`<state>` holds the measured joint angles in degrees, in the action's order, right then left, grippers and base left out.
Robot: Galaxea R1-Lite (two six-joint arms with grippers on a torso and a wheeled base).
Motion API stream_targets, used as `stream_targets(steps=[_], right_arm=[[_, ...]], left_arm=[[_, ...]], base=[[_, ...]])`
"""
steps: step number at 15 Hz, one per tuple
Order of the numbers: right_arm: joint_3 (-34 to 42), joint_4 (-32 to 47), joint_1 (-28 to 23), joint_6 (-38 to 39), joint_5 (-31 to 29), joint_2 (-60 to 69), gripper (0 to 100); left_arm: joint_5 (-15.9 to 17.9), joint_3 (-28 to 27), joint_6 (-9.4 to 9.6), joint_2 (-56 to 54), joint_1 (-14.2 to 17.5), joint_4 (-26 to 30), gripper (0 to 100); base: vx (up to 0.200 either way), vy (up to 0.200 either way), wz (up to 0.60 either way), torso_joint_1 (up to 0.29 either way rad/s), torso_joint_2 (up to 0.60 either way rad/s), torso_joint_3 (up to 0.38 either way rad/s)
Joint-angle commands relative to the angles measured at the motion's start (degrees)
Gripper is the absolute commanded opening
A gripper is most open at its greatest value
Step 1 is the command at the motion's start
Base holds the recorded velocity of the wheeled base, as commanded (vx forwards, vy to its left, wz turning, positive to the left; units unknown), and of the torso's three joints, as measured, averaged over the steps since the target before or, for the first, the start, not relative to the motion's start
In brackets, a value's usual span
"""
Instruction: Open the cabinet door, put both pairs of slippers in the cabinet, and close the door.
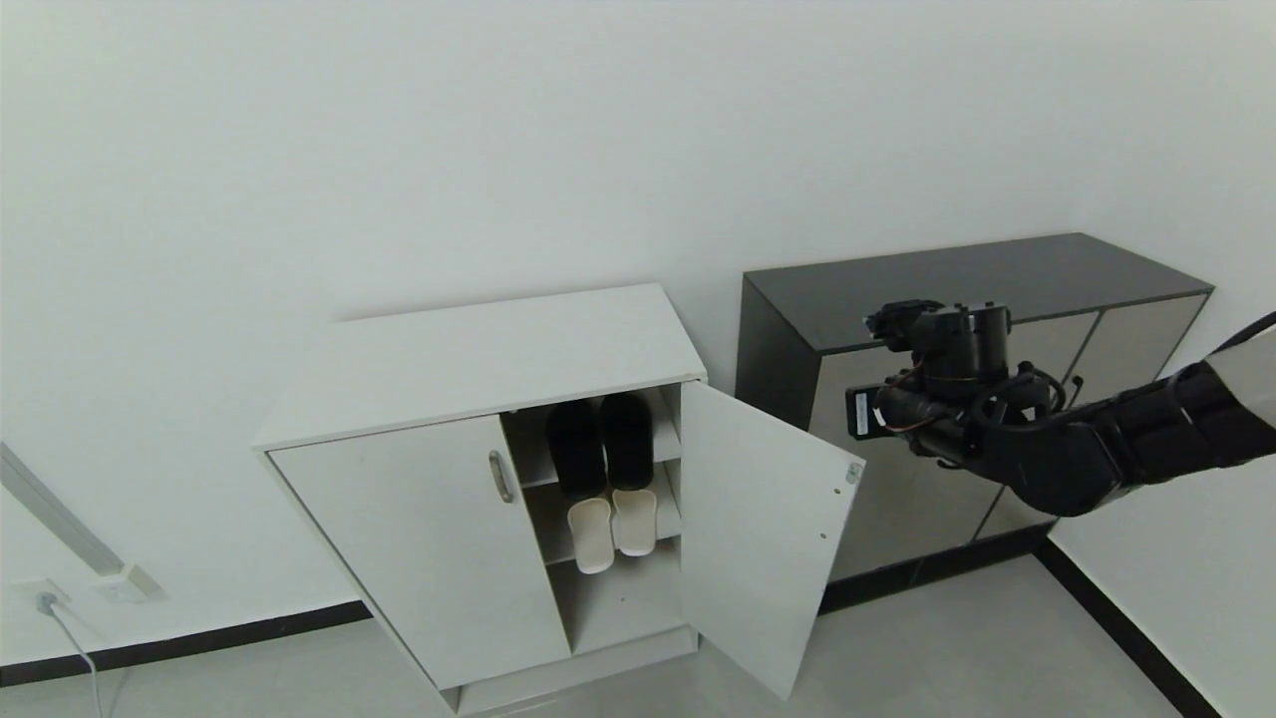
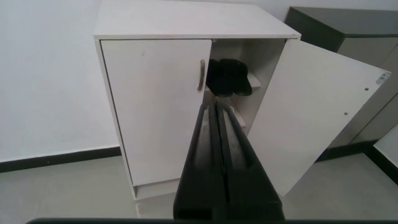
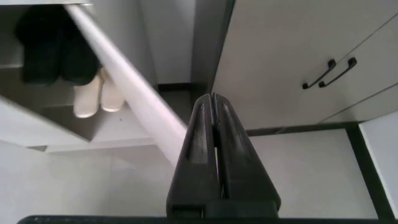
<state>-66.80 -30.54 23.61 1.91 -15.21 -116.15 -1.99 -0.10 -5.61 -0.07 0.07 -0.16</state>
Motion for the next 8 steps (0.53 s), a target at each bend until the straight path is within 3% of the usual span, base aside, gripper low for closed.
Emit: stream_targets(steps=[1,8], right_arm=[[-2.72,-0.05,-1.64,0.02,0.45,-5.49,0],[-5.44,-0.58,-4.01,0.63,1.33,-11.99,0]], left_arm=[[-0.03,0.01,-0.02,0.07,0.01,-0.02,0],[0.05,0.01,-0.02,0.07,0.01,-0.02,0]], base=[[0.000,0.000,0.00,0.000,0.00,0.000],[0.000,0.000,0.00,0.000,0.00,0.000]])
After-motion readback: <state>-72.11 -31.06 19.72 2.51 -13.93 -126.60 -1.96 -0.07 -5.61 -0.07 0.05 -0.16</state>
